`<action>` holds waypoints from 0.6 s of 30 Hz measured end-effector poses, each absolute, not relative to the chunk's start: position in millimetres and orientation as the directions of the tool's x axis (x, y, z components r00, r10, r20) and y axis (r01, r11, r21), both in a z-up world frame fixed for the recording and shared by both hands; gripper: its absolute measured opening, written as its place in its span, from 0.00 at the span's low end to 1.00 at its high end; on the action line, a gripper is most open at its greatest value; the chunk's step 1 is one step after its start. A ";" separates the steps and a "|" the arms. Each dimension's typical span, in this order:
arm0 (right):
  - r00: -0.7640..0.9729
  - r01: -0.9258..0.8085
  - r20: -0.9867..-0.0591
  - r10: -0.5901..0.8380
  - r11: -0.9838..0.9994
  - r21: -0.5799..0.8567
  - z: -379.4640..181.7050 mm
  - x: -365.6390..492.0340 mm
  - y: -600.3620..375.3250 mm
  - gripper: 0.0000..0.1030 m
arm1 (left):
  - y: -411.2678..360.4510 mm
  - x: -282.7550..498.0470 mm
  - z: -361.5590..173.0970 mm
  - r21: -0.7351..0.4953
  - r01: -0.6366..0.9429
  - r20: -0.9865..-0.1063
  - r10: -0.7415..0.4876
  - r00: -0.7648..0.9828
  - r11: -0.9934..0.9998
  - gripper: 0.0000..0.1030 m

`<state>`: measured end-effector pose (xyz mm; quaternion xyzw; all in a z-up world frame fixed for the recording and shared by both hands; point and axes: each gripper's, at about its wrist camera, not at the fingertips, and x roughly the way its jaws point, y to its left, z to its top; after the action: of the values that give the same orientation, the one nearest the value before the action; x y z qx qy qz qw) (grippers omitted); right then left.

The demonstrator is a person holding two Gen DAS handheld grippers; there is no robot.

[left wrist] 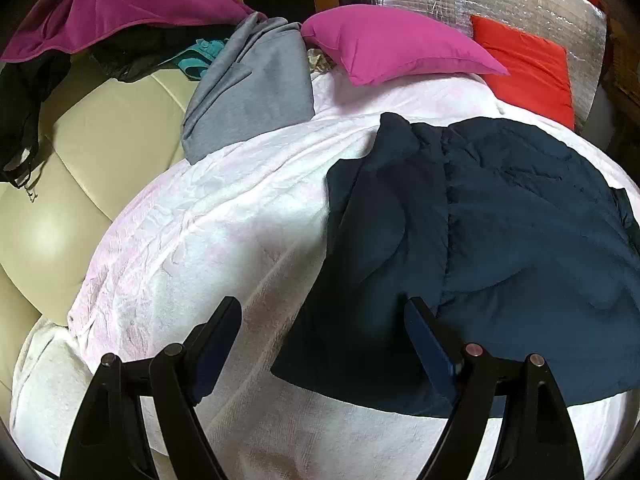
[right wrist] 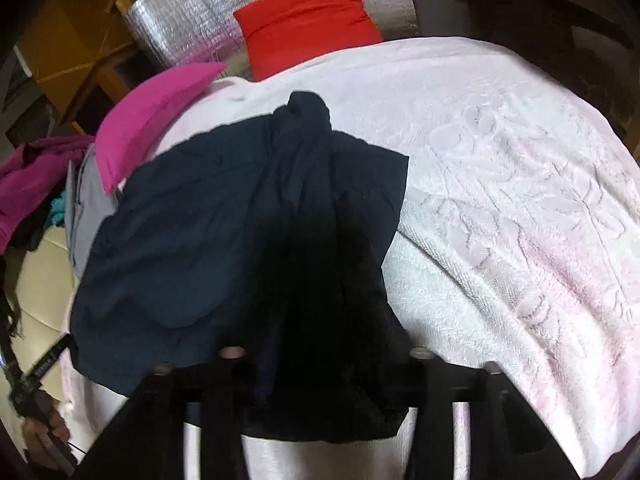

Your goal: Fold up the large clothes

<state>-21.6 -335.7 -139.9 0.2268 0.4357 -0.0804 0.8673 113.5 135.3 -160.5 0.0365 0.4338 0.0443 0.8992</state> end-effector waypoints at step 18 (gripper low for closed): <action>0.580 0.193 -0.803 0.135 0.935 0.297 -158.7 -23.2 -262.8 0.61 | 123.0 106.2 -163.5 0.127 0.000 -0.776 0.099 0.623 0.992 0.83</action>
<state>-23.2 -262.8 -158.7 0.1791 0.4578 -0.0165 0.8707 106.2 123.0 -163.5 0.0573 0.4335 0.0277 0.8989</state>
